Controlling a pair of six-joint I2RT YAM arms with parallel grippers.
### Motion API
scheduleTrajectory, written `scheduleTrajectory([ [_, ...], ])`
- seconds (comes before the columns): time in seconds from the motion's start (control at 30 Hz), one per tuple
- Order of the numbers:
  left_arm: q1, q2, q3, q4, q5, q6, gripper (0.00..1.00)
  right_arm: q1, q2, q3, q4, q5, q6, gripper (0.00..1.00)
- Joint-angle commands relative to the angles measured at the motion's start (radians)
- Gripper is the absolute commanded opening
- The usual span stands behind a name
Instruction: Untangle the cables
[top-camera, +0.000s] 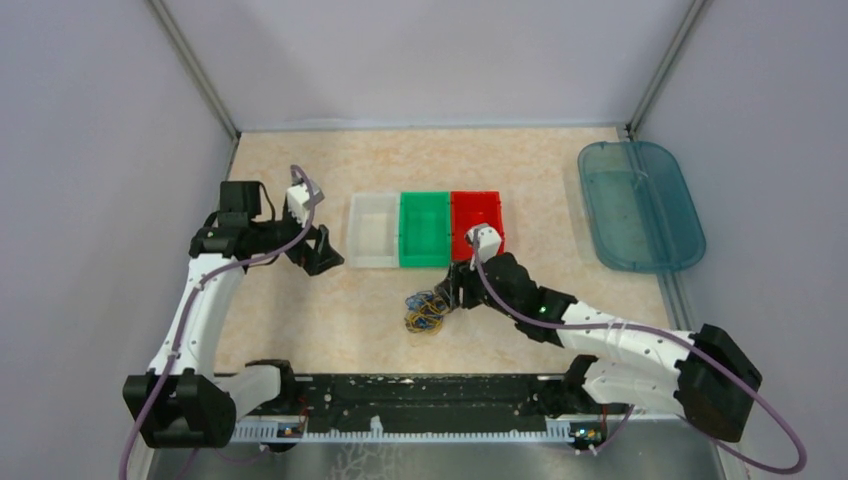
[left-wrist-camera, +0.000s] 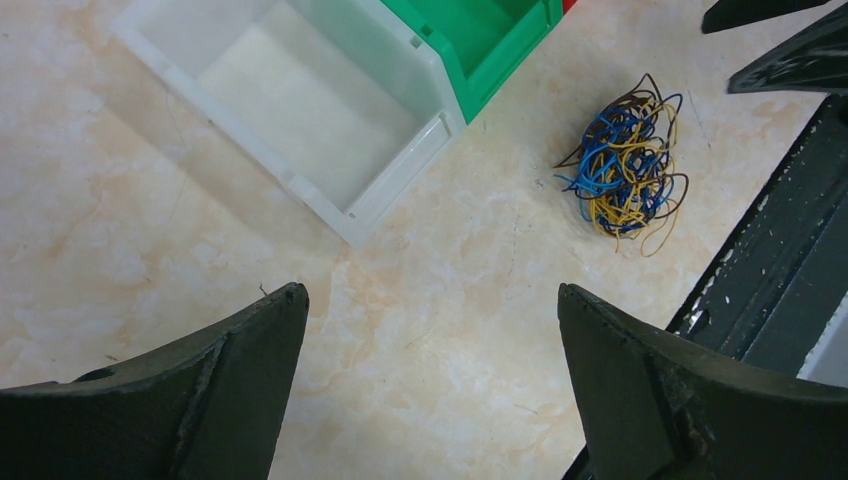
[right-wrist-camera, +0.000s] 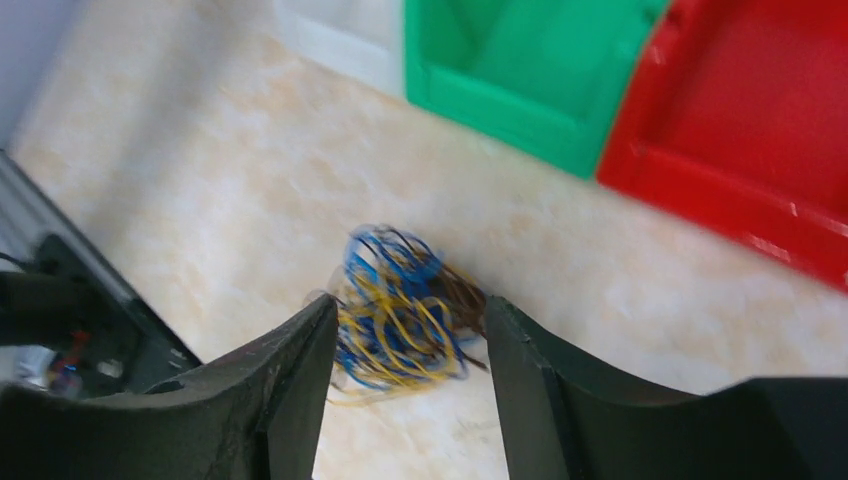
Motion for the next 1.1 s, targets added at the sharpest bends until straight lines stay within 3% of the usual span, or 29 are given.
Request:
scheduleTrajectory([
  [0.0,-0.007,-0.008,0.008,-0.039,0.041,0.025,1.00,0.009,0.047,-0.070,-0.024,0.076,0.031,0.58],
  [0.3,-0.009,-0.016,-0.002,-0.046,0.035,0.031,1.00,-0.024,0.151,-0.096,0.045,0.029,0.035,0.51],
  [0.63,-0.011,-0.017,-0.011,-0.052,0.048,0.045,1.00,-0.031,0.043,0.003,-0.059,0.041,-0.052,0.50],
  [0.8,-0.011,-0.013,-0.008,-0.053,0.054,0.045,1.00,-0.078,0.107,-0.008,-0.069,0.018,-0.040,0.38],
  [1.07,-0.012,-0.011,-0.008,-0.052,0.051,0.053,1.00,-0.096,0.100,-0.090,-0.009,-0.003,-0.044,0.32],
])
